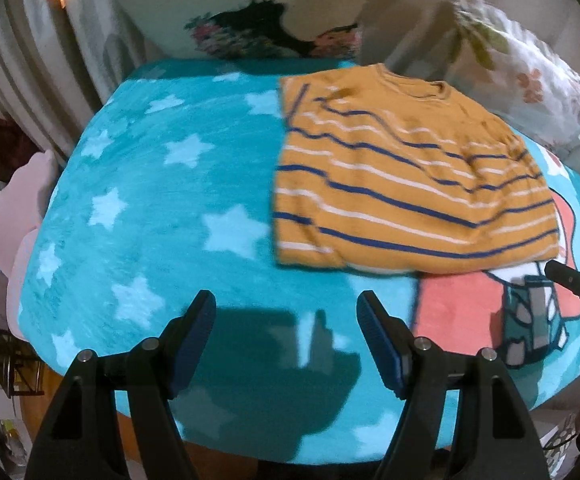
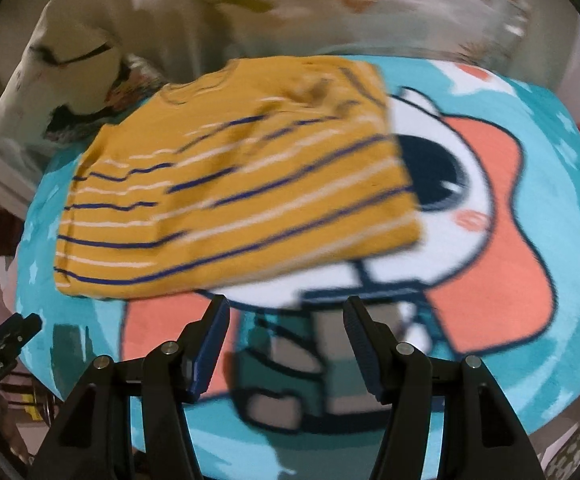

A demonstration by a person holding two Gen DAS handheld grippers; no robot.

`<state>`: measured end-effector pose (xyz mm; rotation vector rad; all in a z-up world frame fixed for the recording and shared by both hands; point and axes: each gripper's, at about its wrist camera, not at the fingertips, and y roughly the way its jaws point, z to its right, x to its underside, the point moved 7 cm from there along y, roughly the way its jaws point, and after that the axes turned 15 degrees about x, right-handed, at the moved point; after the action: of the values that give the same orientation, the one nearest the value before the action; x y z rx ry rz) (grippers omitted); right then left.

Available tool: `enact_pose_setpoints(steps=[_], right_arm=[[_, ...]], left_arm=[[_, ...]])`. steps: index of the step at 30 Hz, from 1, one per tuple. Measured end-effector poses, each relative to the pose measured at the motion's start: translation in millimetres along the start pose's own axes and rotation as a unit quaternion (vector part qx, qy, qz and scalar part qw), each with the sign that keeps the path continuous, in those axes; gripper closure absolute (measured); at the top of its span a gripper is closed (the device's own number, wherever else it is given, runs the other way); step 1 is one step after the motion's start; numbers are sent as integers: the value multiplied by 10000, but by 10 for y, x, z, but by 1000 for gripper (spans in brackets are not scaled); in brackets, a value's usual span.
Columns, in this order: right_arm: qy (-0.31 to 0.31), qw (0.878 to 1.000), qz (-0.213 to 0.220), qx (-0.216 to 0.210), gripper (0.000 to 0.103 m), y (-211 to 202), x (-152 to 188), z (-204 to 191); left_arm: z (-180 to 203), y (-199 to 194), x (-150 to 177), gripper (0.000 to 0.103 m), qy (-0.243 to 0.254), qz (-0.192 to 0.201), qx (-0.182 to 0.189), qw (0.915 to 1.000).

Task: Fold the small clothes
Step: 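Grasp the folded sweater edge with the left gripper while the right gripper grasps it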

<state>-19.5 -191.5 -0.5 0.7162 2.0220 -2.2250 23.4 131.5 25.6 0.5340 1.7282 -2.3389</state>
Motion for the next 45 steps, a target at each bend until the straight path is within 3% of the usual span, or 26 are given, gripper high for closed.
enact_pose_setpoints(steps=[11, 19, 24, 31, 35, 38, 42, 43, 45], right_arm=[[-942, 9950, -109, -328, 38, 8, -566, -1657], [-1419, 9876, -265, -621, 38, 135, -799, -2481], [-1503, 9855, -451, -651, 34, 331, -978, -2800], [-1857, 9815, -450, -138, 20, 556, -1116, -3113], [-2480, 9662, -345, 614, 18, 697, -1115, -3299], [-2951, 9481, -238, 1159, 16, 798, -1056, -3400], [-2992, 9465, -202, 1192, 18, 803, -1069, -3414], [-2998, 9467, -186, 1161, 25, 800, -1076, -3407], [-3051, 9450, -96, 1172, 43, 776, -1102, -3350]], left_arm=[[-712, 250, -125, 31, -455, -279, 159, 9984], [-912, 374, -181, 31, -615, -374, 307, 9969], [-932, 420, -233, 31, -775, -291, 643, 9945], [-694, 609, -256, 31, -834, -359, 1413, 9858], [-532, 680, -300, 27, -721, -218, 1637, 9836], [-431, 689, -314, 27, -842, -144, 1988, 9763], [-310, 727, -341, 27, -1003, -42, 2346, 9669], [-301, 736, -342, 34, -1043, -18, 2382, 9656], [-277, 779, -332, 74, -1139, -75, 2387, 9644]])
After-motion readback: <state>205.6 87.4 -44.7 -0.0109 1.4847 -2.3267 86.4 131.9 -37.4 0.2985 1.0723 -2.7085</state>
